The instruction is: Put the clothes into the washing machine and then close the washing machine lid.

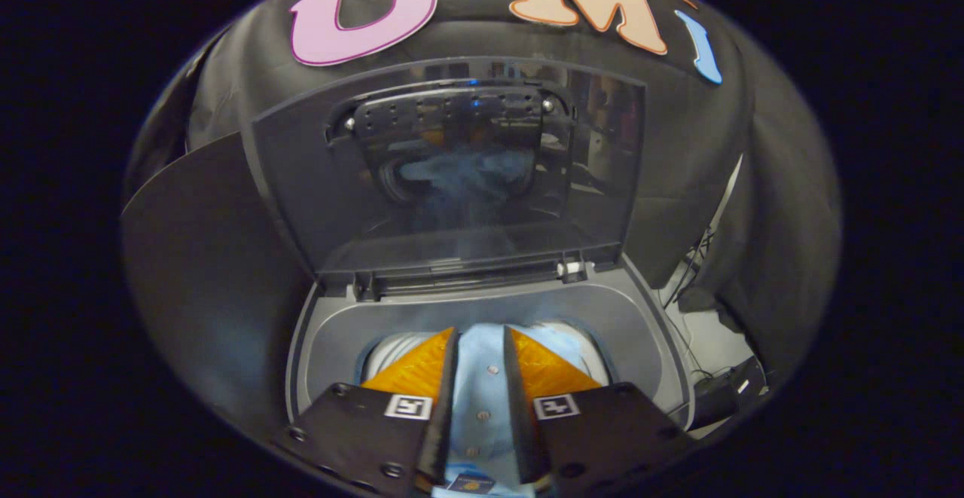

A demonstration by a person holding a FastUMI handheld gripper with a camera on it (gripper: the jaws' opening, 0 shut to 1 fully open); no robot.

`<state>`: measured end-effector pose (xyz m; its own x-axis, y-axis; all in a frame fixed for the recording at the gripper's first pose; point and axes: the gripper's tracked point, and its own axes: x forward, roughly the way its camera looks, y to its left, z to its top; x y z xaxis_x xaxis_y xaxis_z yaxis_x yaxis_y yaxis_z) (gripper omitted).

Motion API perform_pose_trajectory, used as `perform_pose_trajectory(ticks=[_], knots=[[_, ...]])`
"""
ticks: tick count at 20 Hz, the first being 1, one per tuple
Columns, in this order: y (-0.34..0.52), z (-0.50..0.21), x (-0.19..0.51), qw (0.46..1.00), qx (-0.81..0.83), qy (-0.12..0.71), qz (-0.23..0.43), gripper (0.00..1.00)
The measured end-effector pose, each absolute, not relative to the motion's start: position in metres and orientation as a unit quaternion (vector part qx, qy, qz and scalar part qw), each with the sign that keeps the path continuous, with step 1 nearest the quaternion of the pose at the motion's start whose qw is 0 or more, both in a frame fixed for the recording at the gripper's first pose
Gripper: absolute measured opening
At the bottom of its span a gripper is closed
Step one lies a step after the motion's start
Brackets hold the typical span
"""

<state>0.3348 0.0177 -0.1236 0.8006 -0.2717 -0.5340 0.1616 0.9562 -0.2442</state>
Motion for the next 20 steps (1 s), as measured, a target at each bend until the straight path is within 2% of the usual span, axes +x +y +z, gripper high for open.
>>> perform_pose_trajectory(ticks=[5,14,20], knots=[[0.029,-0.095,0.329,0.947,-0.109,0.286,-0.103,0.96],[0.048,-0.018,0.325,0.962,-0.121,0.231,-0.081,0.96],[0.094,0.075,0.351,0.988,-0.095,0.117,-0.031,0.96]])
